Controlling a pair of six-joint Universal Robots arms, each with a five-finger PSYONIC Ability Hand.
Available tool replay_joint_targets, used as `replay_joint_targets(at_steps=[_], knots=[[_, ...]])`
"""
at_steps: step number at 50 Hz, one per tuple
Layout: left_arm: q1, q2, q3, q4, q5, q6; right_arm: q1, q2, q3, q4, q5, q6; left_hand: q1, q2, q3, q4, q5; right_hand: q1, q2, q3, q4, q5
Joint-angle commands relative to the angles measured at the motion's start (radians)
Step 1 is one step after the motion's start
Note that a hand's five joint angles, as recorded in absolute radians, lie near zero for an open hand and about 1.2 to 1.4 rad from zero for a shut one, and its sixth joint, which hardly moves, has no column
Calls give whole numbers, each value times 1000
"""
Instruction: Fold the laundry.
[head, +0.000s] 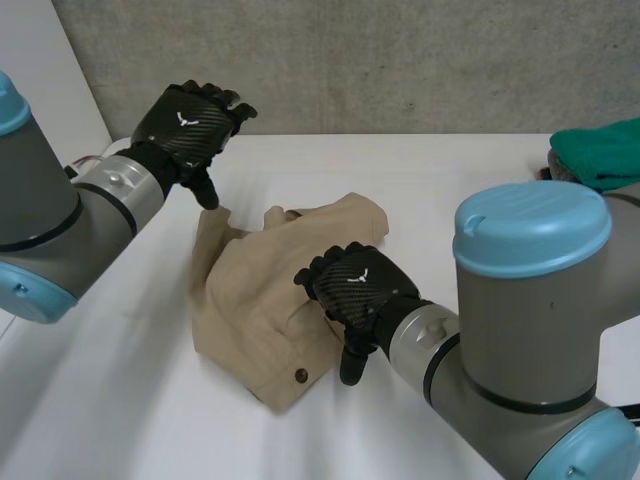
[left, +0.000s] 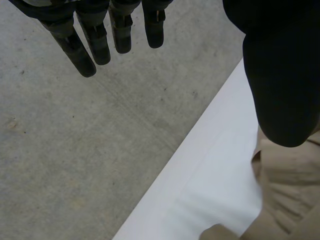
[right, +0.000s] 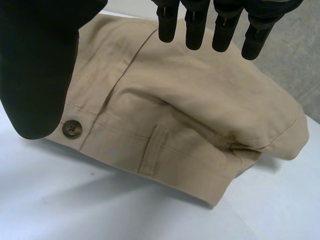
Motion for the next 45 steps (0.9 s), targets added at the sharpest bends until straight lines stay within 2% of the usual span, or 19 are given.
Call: replay_joint_targets(at_steps=[1, 2, 7, 11, 15, 22, 25, 26, 28, 29, 30, 33, 35, 40, 42, 45], knots=[[73, -74, 82, -74, 131, 83, 49, 46, -16, -70, 37, 160, -26, -29, -32, -26, -48, -59, -33, -32, -28, -43], [88, -109, 117, -119, 166, 120, 66, 70, -37, -87, 43, 207, -26, -29, -32, -26, -48, -59, -33, -32, -28, -43], [149, -236, 240, -249, 222, 256, 127, 165, -114, -98, 57, 324, -26, -29, -32, -26, -48, -59, -33, -32, -28, -43], [194, -357, 347, -390, 246, 365, 184, 276, -200, -107, 95, 338, -26, -29, -32, -26, -48, -59, -33, -32, -28, -43], [205, -452, 416, -470, 260, 454, 202, 352, -273, -110, 129, 338, -26, -29, -32, -26, -48, -59, -33, -32, -28, -43], [217, -502, 450, -497, 254, 482, 227, 449, -361, -112, 143, 330, -26, -29, -32, -26, -48, -48, -22, -21, -17, -31], [200, -506, 447, -493, 254, 465, 233, 486, -383, -115, 160, 316, 309, 305, 302, 309, 286, 186, 212, 213, 218, 203], [193, -505, 444, -495, 254, 458, 232, 495, -387, -116, 182, 312, 606, 603, 600, 606, 584, 487, 513, 514, 518, 503], [185, -500, 439, -493, 252, 448, 224, 492, -389, -116, 215, 310, 887, 884, 880, 887, 864, 945, 971, 972, 977, 962], [182, -494, 436, -493, 249, 441, 216, 486, -384, -116, 235, 310, 984, 981, 977, 984, 962, 1160, 1186, 1187, 1191, 1177], [173, -476, 430, -492, 245, 418, 198, 465, -377, -116, 273, 313, 1171, 1168, 1164, 1171, 1149, 1162, 1188, 1189, 1194, 1179], [157, -436, 418, -492, 239, 352, 169, 416, -358, -118, 310, 313, 1196, 1193, 1189, 1196, 1174, 1162, 1188, 1189, 1194, 1179], [131, -376, 404, -493, 237, 254, 135, 351, -334, -124, 310, 306, 1196, 1193, 1189, 1196, 1174, 1162, 1188, 1189, 1194, 1179], [59, -157, 334, -483, 211, -20, -9, 148, -294, -119, 263, 217, 1196, 1193, 1189, 1196, 1174, 1162, 1188, 1189, 1194, 1179], [38, -86, 308, -464, 196, -90, -61, 89, -295, -115, 233, 178, 1196, 1193, 1189, 1196, 1174, 1162, 1188, 1189, 1194, 1179], [-11, 30, 254, -396, 144, -199, -159, 2, -330, -87, 131, 99, 1196, 1193, 1189, 1196, 1174, 1162, 1188, 1189, 1194, 1179]])
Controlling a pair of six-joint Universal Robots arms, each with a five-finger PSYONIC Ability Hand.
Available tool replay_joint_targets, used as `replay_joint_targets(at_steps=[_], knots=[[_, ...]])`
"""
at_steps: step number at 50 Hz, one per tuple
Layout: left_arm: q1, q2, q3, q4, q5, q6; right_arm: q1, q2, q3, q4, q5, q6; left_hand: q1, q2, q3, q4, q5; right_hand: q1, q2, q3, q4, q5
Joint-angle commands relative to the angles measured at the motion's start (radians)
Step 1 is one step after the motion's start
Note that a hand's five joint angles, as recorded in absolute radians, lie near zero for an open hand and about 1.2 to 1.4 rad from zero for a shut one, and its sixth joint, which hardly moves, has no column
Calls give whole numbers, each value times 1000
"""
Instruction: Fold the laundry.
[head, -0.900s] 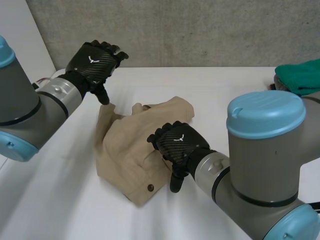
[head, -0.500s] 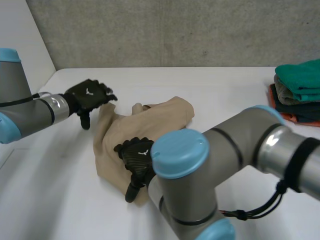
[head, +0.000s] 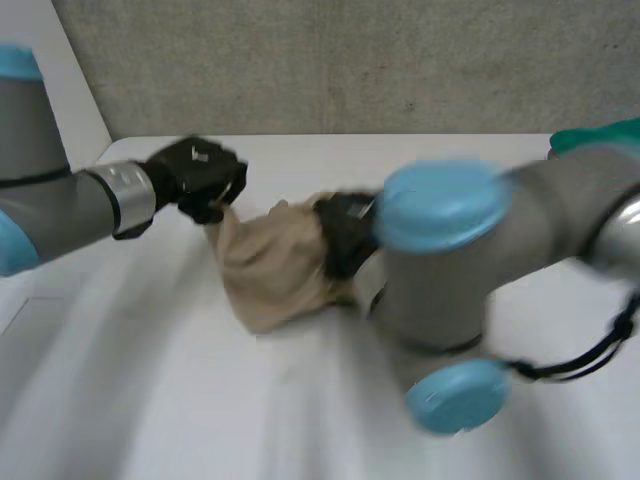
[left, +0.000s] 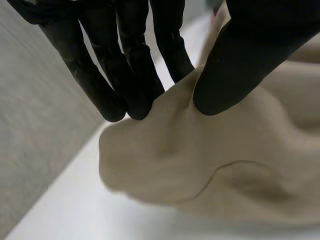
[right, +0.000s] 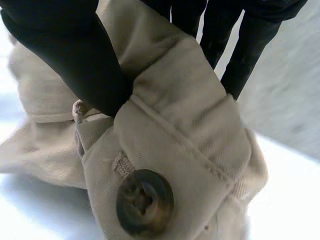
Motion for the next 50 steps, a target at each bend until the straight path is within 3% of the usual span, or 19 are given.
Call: replay_joint_targets(at_steps=[1, 5, 9, 15, 18, 22, 25, 27, 28, 31, 39, 45, 50], knots=[[-110, 288, -121, 125, -110, -289, -227, -216, -56, 71, -208, -169, 237, 204, 215, 204, 235, 350, 247, 225, 221, 270], [-176, 381, -187, 241, -234, -370, -351, -210, -184, 207, -355, -201, 237, 204, 215, 204, 235, 350, 247, 225, 221, 270], [-238, 363, -228, 295, -293, -370, -437, -106, -303, 312, -451, -224, 237, 204, 215, 204, 235, 350, 247, 225, 221, 270], [-290, 136, -224, 297, -356, -324, -499, 104, -367, 388, -618, -495, 237, 204, 215, 204, 235, 350, 247, 225, 221, 270], [-311, 32, -192, 294, -411, -318, -503, 181, -357, 419, -649, -630, 237, 204, 215, 204, 235, 350, 247, 225, 221, 270], [-324, -87, -138, 279, -474, -306, -518, 256, -350, 436, -650, -784, 237, 204, 215, 204, 235, 323, 221, 199, 195, 243], [-334, -136, -107, 248, -494, -284, -537, 278, -350, 433, -640, -850, 211, 178, 189, 178, 209, 46, -57, -79, -83, -34], [-344, -144, -99, 230, -492, -274, -542, 276, -350, 427, -632, -840, -31, -65, -54, -64, -34, -295, -397, -419, -423, -374], [-351, -142, -98, 217, -483, -269, -543, 267, -346, 424, -624, -809, -300, -333, -322, -333, -302, -666, -768, -790, -794, -745], [-356, -115, -107, 209, -468, -266, -543, 209, -317, 416, -600, -696, -703, -737, -725, -736, -706, -859, -962, -984, -988, -939], [-339, 8, -199, 240, -472, -267, -546, -39, -128, 359, -486, -429, -807, -841, -830, -841, -810, -872, -974, -997, -1001, -952], [-321, 50, -297, 298, -469, -237, -535, -182, 53, 341, -370, -408, -863, -896, -885, -896, -866, -872, -974, -997, -1001, -952], [-319, 8, -319, 346, -455, -176, -516, -221, 154, 342, -293, -402, -969, -1002, -991, -1002, -971, -802, -904, -926, -930, -881]])
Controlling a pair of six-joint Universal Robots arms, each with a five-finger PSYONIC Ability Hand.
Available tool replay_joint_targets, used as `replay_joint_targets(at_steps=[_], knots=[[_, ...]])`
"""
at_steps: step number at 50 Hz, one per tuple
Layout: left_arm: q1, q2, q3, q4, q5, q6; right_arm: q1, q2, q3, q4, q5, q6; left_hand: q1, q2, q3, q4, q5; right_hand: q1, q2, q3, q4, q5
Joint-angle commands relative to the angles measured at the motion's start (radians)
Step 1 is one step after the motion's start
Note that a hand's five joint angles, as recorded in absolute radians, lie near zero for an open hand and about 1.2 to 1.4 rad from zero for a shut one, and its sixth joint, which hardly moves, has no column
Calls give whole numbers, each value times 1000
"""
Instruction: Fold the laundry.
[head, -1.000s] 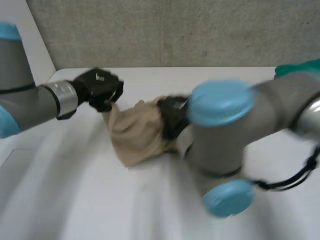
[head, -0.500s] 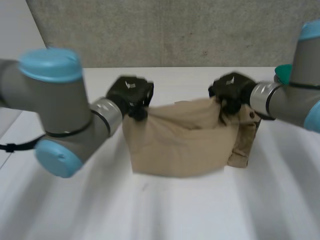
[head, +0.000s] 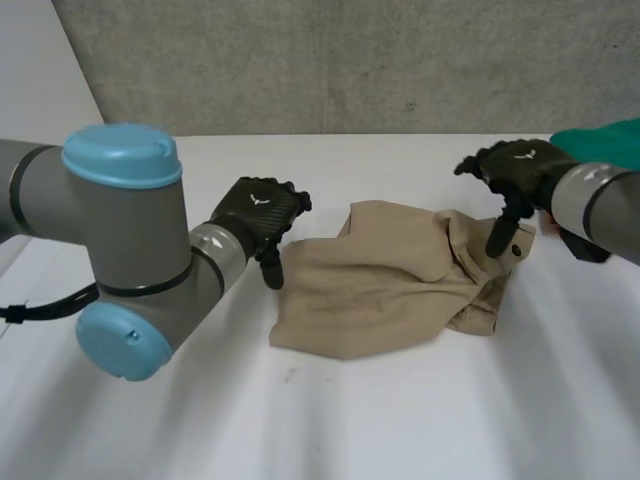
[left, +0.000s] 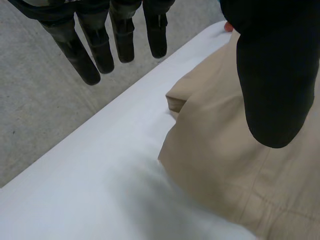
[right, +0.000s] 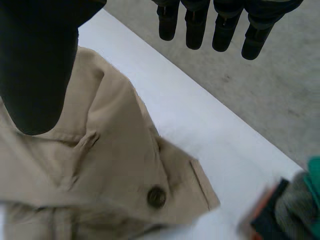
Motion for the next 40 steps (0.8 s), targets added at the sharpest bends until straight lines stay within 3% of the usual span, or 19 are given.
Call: replay_joint_targets(at_steps=[1, 8, 15, 17, 18, 22, 24, 29, 32, 33, 36, 40], knots=[[9, -42, -51, 76, 16, 82, 26, -79, 171, -3, 125, 4, -123, -120, -116, -116, -106, 24, 43, 42, 44, 31], [-1, -173, 62, 123, 19, 134, 55, 0, 211, -94, 217, 151, -124, -121, -117, -117, -107, 21, 40, 39, 41, 28], [-26, -293, 219, 61, 5, 134, 105, 138, 176, -268, 329, 276, -12, -9, -5, -5, 5, 59, 78, 77, 79, 66], [-32, -307, 245, 46, -1, 134, 113, 166, 162, -305, 366, 279, 184, 187, 191, 191, 201, 188, 206, 206, 208, 195], [-37, -310, 262, 35, -6, 131, 118, 184, 150, -330, 396, 280, 443, 447, 451, 451, 461, 363, 382, 381, 383, 370], [-44, -299, 283, 14, -15, 119, 124, 197, 133, -361, 432, 280, 1096, 1099, 1103, 1103, 1113, 1170, 1189, 1189, 1191, 1178], [-47, -281, 283, 6, -24, 113, 121, 186, 131, -362, 429, 279, 1098, 1101, 1105, 1105, 1115, 1172, 1191, 1191, 1193, 1180], [-43, -131, 219, -54, -73, 93, 52, 59, 127, -347, 342, 244, 1098, 1101, 1105, 1105, 1115, 1172, 1191, 1191, 1193, 1180], [-18, 16, 170, -78, -67, 74, -20, -44, 101, -287, 216, 181, 1098, 1101, 1105, 1105, 1115, 1172, 1191, 1191, 1193, 1180], [-11, 96, 152, -86, -55, 62, -54, -91, 82, -235, 140, 147, 1098, 1101, 1105, 1105, 1115, 1172, 1191, 1191, 1193, 1180], [2, 238, 133, -107, -18, 38, -106, -154, -6, -96, 27, 112, 1098, 1101, 1105, 1105, 1115, 1172, 1191, 1191, 1193, 1180], [11, 351, 130, -149, 38, -4, -155, -158, -171, 110, -34, 116, 1098, 1101, 1105, 1105, 1115, 1172, 1191, 1191, 1193, 1180]])
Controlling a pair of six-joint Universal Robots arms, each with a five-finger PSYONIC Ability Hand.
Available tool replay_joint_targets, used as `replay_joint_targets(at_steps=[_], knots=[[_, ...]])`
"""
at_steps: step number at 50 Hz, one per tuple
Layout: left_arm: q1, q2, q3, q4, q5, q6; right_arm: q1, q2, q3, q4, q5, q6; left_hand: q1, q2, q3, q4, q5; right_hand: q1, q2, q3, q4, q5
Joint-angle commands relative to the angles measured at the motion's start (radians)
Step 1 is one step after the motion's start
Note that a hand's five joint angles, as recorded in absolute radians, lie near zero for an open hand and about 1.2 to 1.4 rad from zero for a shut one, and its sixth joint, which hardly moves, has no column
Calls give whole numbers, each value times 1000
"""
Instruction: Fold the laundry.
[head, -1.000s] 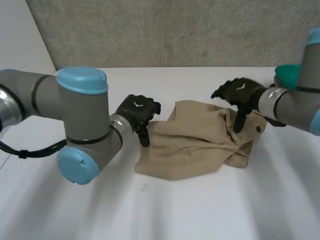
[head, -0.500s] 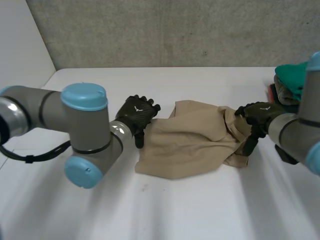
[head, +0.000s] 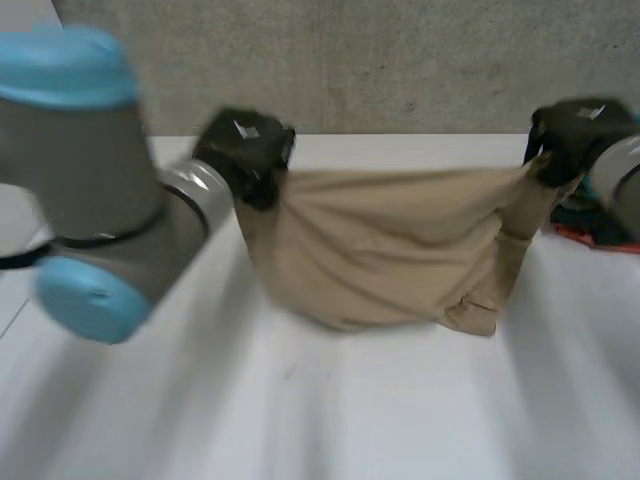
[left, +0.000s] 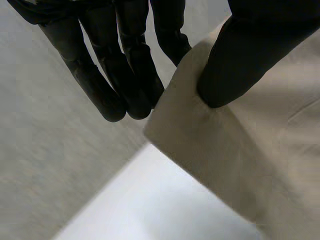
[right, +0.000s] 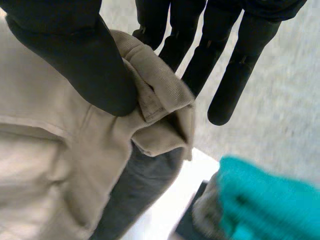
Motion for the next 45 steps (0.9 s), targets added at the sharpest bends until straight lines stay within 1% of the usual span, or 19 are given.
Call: replay_joint_targets(at_steps=[1, 4, 8, 13, 16, 17, 19, 22, 23, 25, 26, 27, 29, 33, 34, 37, 41, 42, 45], knots=[[21, 245, -25, -85, 106, -73, -106, -50, -275, 382, -184, -33, 229, 201, 212, 203, 235, 221, 237, 240, 203, 244], [20, 247, -26, -154, 137, -91, -121, 8, -370, 498, -247, -52, 229, 201, 212, 203, 235, 221, 237, 240, 203, 244], [12, 169, -34, -210, 143, -92, -105, 111, -426, 584, -272, -129, 229, 201, 212, 203, 235, 221, 237, 240, 203, 244], [14, -27, 1, -207, 96, -78, -48, 259, -420, 599, -192, -255, 229, 201, 212, 203, 235, 221, 237, 240, 203, 244], [17, -156, 60, -195, 50, -49, -17, 343, -415, 557, -125, -266, 229, 201, 212, 203, 235, 221, 237, 240, 203, 244], [14, -187, 79, -193, 39, -41, -7, 380, -411, 506, -94, -263, 229, 201, 212, 203, 235, 221, 237, 240, 203, 244], [14, -277, 132, -195, 25, -26, 0, 412, -406, 457, -74, -255, 229, 201, 212, 203, 235, 221, 237, 240, 203, 244], [0, -360, 187, -205, 39, -21, 15, 450, -380, 371, -44, -243, -63, -91, -80, -89, -58, 221, 237, 240, 203, 244], [-14, -377, 204, -216, 48, -18, 24, 452, -363, 342, -34, -238, -387, -415, -404, -413, -381, -297, -280, -277, -315, -274], [-26, -383, 210, -231, 50, -15, 30, 441, -340, 322, -27, -238, -685, -713, -702, -711, -680, -825, -809, -806, -843, -802], [-29, -382, 209, -234, 47, -15, 32, 432, -330, 311, -21, -235, -777, -805, -794, -802, -771, -1001, -984, -981, -1019, -978], [-32, -370, 205, -239, 38, -13, 35, 403, -304, 293, -13, -228, -903, -931, -919, -928, -897, -1001, -984, -981, -1019, -978], [-29, -344, 195, -233, 22, -15, 32, 362, -279, 270, -8, -212, -993, -1021, -1010, -1018, -987, -1001, -984, -981, -1019, -978], [-8, -227, 130, -192, -9, -16, 10, 219, -199, 221, -20, -166, -993, -1021, -1010, -1018, -987, -1001, -984, -981, -1019, -978], [0, -175, 91, -170, -9, -15, 3, 163, -163, 205, -31, -162, -993, -1021, -1010, -1018, -987, -1001, -984, -981, -1019, -978], [9, -103, 26, -136, -1, -13, -2, 93, -110, 196, -63, -184, -993, -1021, -1010, -1018, -987, -1001, -984, -981, -1019, -978], [15, -26, -103, -110, 19, -4, -22, 16, -23, 200, -151, -295, -925, -953, -941, -950, -919, -1001, -984, -981, -1019, -978], [12, -9, -153, -107, 28, 8, -35, -2, 11, 217, -174, -356, -901, -929, -918, -927, -896, -1001, -984, -981, -1019, -978], [9, -5, -219, -103, 34, 34, -45, -11, 52, 256, -191, -448, -886, -914, -903, -912, -881, -1001, -984, -981, -1019, -978]])
